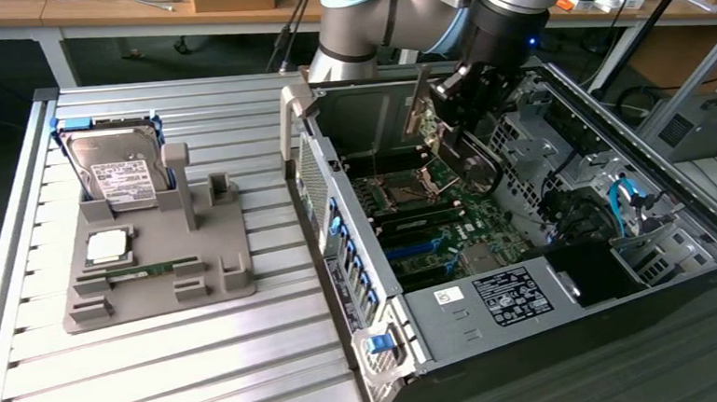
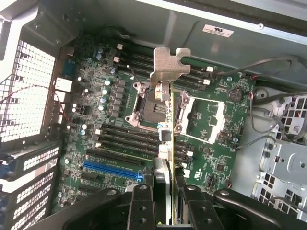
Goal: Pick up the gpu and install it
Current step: 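Insert the gpu into the slot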
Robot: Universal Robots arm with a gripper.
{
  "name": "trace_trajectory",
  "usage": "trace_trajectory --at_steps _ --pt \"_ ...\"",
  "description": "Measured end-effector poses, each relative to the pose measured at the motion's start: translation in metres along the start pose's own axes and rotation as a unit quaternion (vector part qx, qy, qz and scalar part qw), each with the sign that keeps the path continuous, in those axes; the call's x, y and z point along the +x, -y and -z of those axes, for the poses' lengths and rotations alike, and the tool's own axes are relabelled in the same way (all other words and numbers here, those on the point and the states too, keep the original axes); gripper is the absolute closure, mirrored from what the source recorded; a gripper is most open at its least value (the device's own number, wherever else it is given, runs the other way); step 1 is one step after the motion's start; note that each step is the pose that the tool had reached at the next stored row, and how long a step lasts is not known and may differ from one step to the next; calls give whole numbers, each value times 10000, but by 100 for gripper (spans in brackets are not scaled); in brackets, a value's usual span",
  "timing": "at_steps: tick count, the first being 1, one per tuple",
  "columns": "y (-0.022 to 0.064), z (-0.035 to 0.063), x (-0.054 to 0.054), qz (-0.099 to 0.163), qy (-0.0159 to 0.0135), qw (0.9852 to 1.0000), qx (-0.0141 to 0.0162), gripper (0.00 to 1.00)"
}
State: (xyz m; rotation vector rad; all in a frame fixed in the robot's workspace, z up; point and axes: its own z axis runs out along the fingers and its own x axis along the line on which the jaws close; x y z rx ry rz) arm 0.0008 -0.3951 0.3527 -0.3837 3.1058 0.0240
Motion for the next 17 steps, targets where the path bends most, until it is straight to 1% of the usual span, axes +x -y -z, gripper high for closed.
trace_trajectory --at_steps 4,11,17 --pt "0 0 0 143 -2 9999 -2 73" --pt "0 0 0 395 -6 9992 -5 73" --pt "0 0 0 657 -9 9978 -9 73"
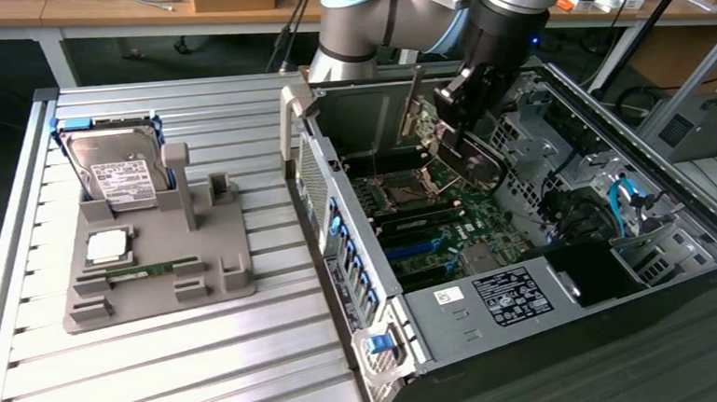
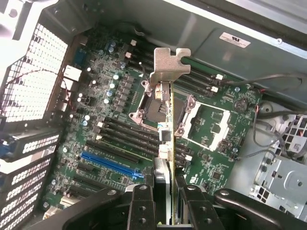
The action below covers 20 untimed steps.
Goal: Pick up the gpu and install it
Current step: 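Insert the gpu into the slot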
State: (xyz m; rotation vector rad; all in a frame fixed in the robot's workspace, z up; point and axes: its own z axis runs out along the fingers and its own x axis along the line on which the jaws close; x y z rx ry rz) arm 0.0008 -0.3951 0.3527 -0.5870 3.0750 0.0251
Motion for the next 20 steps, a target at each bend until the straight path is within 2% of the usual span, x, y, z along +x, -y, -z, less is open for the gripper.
trace_trajectory --at_steps 9,20 --pt "0 0 0 390 -5 9992 -5 73" --pt "0 0 0 817 -11 9967 -11 73"
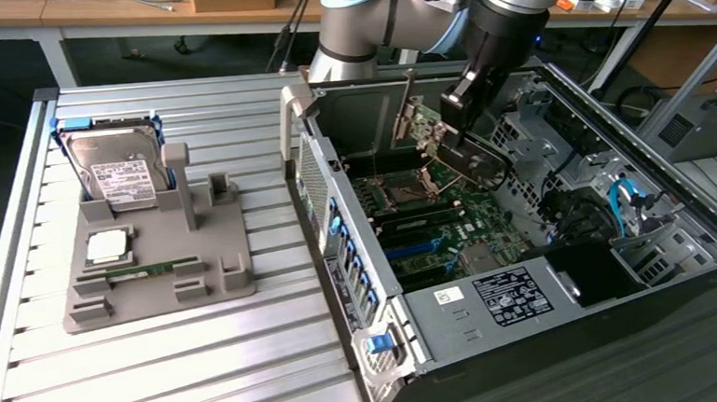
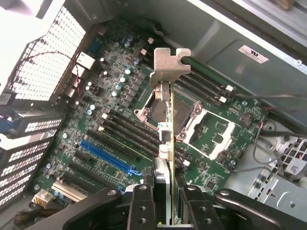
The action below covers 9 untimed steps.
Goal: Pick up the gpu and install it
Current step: 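Insert the gpu into the slot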
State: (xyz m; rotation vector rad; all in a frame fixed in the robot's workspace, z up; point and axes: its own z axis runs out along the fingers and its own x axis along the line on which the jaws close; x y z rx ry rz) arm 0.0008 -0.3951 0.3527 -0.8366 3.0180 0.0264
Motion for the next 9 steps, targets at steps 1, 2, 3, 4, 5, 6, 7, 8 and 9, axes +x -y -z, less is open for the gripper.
trace_trajectory --at_steps 1,2,3,4,5,6,7,8,9 --pt "0 0 0 29 0 10000 -1 73" --pt "0 0 0 58 -1 10000 -1 73" --pt "0 0 0 89 -1 10000 -1 73" --pt "0 0 0 118 -1 9999 -2 73" --pt "0 0 0 143 -2 9999 -2 73" --pt "0 0 0 165 -2 9999 -2 73" --pt "0 0 0 192 -3 9998 -3 73" --pt "0 0 0 218 -3 9998 -3 73" --pt "0 0 0 240 -3 9997 -4 73"
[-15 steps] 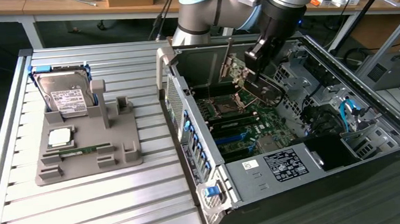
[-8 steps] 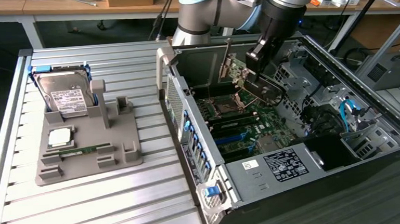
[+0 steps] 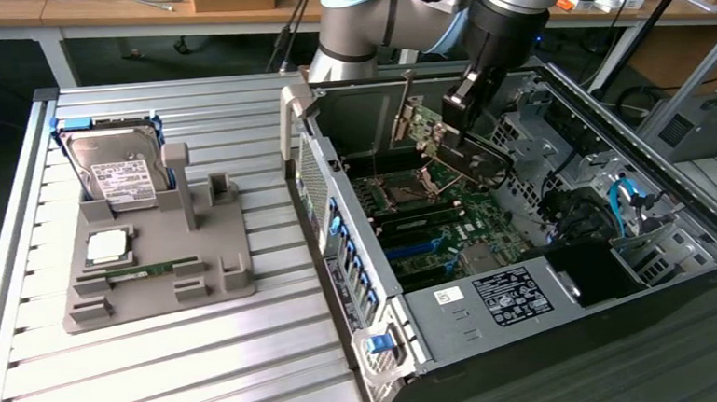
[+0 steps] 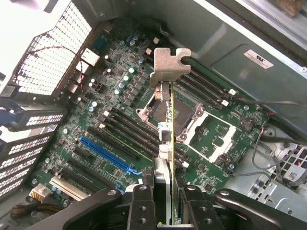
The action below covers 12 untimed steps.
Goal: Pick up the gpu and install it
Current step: 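Insert the gpu into the slot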
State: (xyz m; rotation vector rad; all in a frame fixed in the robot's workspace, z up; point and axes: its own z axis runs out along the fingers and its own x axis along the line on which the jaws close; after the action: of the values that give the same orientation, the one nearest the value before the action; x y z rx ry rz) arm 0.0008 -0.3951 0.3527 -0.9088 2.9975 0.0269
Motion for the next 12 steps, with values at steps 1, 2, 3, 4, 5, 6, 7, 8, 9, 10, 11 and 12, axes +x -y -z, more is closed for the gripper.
trace_trajectory --at_steps 1,2,3,4,5,6,7,8,9,10,11,12 --pt "0 0 0 26 0 10000 0 73" --pt "0 0 0 48 -1 10000 -1 73" --pt "0 0 0 73 -1 10000 -1 73" --pt "0 0 0 94 -1 10000 -1 73" --pt "0 0 0 117 -2 9999 -1 73" --pt "0 0 0 138 -2 9999 -2 73" --pt "0 0 0 164 -2 9999 -2 73" --pt "0 0 0 184 -3 9998 -2 73" --pt "0 0 0 205 -3 9998 -3 73" --pt "0 0 0 225 -3 9997 -3 73" --pt "0 0 0 265 -4 9996 -3 73" --pt "0 0 0 295 -4 9996 -4 73"
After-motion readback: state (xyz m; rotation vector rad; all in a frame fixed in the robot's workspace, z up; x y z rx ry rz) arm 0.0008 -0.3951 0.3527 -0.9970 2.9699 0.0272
